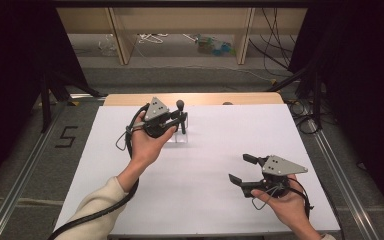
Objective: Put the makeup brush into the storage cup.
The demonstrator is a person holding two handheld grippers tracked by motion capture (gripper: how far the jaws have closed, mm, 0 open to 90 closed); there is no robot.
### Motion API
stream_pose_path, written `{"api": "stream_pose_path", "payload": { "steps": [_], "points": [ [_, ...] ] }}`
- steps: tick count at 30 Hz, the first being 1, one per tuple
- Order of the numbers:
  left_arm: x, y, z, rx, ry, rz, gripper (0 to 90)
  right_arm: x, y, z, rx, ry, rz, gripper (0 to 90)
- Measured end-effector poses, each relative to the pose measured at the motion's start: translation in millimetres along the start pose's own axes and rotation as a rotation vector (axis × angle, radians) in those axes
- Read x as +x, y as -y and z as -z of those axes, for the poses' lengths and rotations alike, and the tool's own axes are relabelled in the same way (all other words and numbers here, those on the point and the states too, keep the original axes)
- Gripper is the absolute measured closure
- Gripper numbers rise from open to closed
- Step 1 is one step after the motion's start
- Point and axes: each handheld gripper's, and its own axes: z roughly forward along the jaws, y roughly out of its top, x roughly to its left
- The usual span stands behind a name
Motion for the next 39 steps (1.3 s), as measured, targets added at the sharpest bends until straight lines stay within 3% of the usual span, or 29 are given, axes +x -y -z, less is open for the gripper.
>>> {"api": "stream_pose_path", "payload": {
  "steps": [39],
  "points": [
    [11.2,1.2,-8.9,-0.008,-0.03,0.01,76.3,-0.5,0.1,1.5,0.023,0.002,-0.008,20.2]
  ]
}}
